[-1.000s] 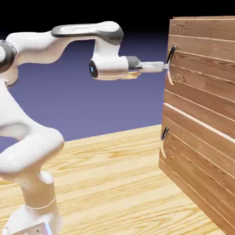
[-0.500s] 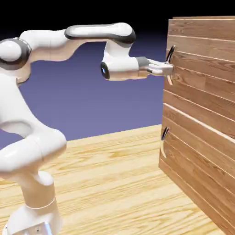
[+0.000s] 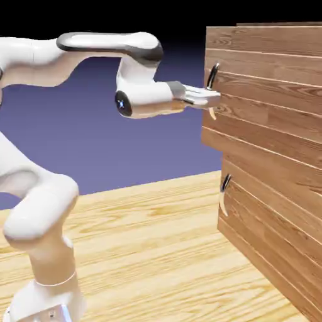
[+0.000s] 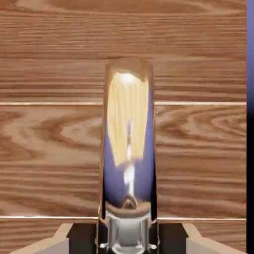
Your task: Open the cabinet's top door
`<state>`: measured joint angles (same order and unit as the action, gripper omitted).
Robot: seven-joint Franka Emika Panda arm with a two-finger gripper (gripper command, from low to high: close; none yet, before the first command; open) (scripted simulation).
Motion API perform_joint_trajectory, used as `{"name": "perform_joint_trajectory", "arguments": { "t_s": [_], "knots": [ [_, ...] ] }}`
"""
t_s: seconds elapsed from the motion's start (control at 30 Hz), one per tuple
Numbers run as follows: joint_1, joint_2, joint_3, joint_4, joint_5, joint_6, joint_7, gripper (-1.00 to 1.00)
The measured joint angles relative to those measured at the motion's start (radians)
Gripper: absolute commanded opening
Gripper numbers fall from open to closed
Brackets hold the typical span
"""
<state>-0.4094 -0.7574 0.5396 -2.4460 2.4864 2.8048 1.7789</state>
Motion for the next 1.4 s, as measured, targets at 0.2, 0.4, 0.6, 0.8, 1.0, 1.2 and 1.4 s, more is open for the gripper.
{"name": "perform_joint_trajectory", "arguments": {
  "t_s": [0.2,0.4,0.6,0.8,1.0,1.2,1.4],
  "knots": [
    [0.192,-0.132,-0.208,-0.161,-0.257,-0.074,0.142,-1.00],
    [0.300,-0.272,-0.376,-0.284,-0.521,-0.149,0.285,-1.00],
    [0.328,-0.408,-0.525,-0.375,-0.780,-0.258,0.424,-1.00],
    [0.291,-0.521,-0.696,-0.428,-1.037,-0.430,0.537,-1.00],
    [0.234,-0.572,-0.909,-0.418,-1.286,-0.652,0.599,-1.00],
    [0.222,-0.547,-1.126,-0.336,-1.493,-0.876,0.616,-1.00],
    [0.295,-0.479,-1.344,-0.178,-1.670,-1.105,0.616,-1.00]
  ]
}}
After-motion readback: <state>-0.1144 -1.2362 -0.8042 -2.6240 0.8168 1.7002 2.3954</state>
